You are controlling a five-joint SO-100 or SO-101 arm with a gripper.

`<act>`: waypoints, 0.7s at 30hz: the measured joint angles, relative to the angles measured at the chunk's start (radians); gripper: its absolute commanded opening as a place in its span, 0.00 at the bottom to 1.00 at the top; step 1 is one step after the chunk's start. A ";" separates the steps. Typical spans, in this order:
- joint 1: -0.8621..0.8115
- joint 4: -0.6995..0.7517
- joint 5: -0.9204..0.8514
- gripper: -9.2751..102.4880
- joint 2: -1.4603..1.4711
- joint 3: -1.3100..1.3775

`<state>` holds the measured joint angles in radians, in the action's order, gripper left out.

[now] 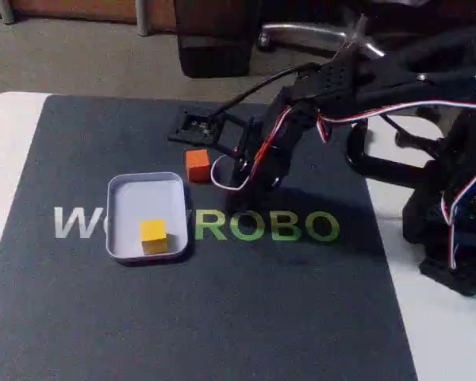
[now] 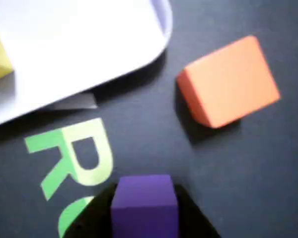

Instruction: Move blocks one by one until all three blocks are in the tray.

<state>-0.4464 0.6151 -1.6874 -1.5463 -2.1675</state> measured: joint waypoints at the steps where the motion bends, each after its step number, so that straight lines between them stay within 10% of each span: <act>1: 0.000 0.000 0.002 0.01 0.000 0.000; 21: 0.152 0.184 0.391 0.01 0.130 0.531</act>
<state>-0.2945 0.7992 -1.2962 -1.4159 -1.6368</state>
